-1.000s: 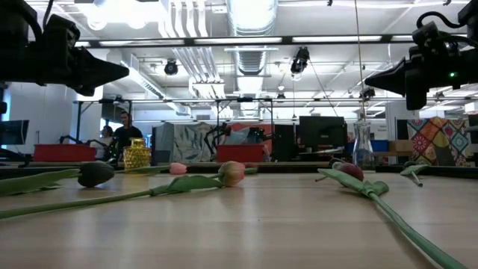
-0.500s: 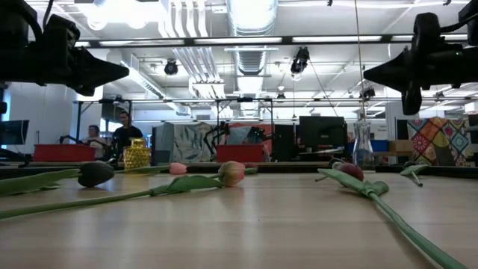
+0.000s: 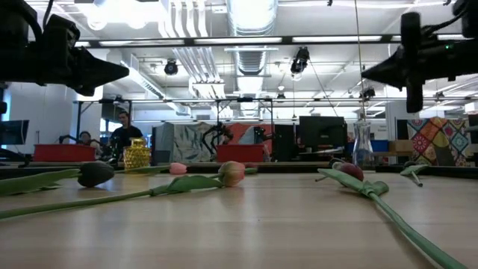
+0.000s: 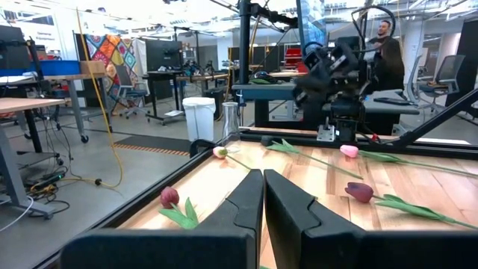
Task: Sort flowers into vase by color
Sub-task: Insert the top black tulip into the transparent vase
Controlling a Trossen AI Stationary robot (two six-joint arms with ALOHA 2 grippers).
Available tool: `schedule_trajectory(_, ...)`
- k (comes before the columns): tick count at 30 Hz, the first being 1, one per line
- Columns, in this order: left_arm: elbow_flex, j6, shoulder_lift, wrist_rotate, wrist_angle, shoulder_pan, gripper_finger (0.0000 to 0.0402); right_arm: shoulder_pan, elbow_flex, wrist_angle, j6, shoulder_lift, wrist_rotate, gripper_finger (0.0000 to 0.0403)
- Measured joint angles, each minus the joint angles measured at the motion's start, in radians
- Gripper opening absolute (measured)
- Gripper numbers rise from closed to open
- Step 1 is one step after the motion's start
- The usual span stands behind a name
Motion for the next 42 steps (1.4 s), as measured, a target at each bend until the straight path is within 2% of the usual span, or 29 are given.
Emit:
schedule_trajectory(8, 0.000, 0.000, 0.000, 0.000, 0.000, 0.000, 0.0000, 0.000, 0.235, -0.445, 0.184, 0.252, -0.040, 0.0009)
schedule_trajectory(16, 0.000, 0.000, 0.000, 0.000, 0.000, 0.000, 0.0000, -0.030, 0.429, -0.691, 0.462, 0.508, -0.035, 0.0009)
schedule_trajectory(19, 0.000, 0.000, 0.000, 0.000, 0.000, 0.000, 0.0000, -0.063, 0.493, -0.771, 0.511, 0.595, -0.036, 0.0010)
schedule_trajectory(24, 0.000, 0.000, 0.000, 0.000, 0.001, 0.000, 0.0000, -0.171, 0.591, -0.954, 0.561, 0.726, -0.054, 0.0039)
schedule_trajectory(28, 0.000, 0.000, 0.000, 0.000, 0.001, 0.000, 0.0000, -0.304, 0.633, -1.066, 0.570, 0.800, -0.159, 0.0084)
schedule_trajectory(31, 0.000, 0.000, 0.000, 0.000, 0.001, 0.000, 0.0000, -0.416, 0.629, -1.098, 0.536, 0.837, -0.254, 0.0117)
schedule_trajectory(35, 0.000, 0.000, 0.000, 0.000, 0.001, 0.000, 0.0000, -0.558, 0.625, -1.105, 0.462, 0.889, -0.298, 0.0144)
schedule_trajectory(38, 0.000, 0.000, 0.000, 0.000, 0.001, 0.000, 0.0000, -0.644, 0.625, -1.103, 0.401, 0.939, -0.324, 0.0150)
schedule_trajectory(42, 0.000, 0.000, 0.000, 0.000, 0.001, 0.000, 0.0000, -0.706, 0.625, -1.053, 0.354, 1.010, -0.360, 0.0146)
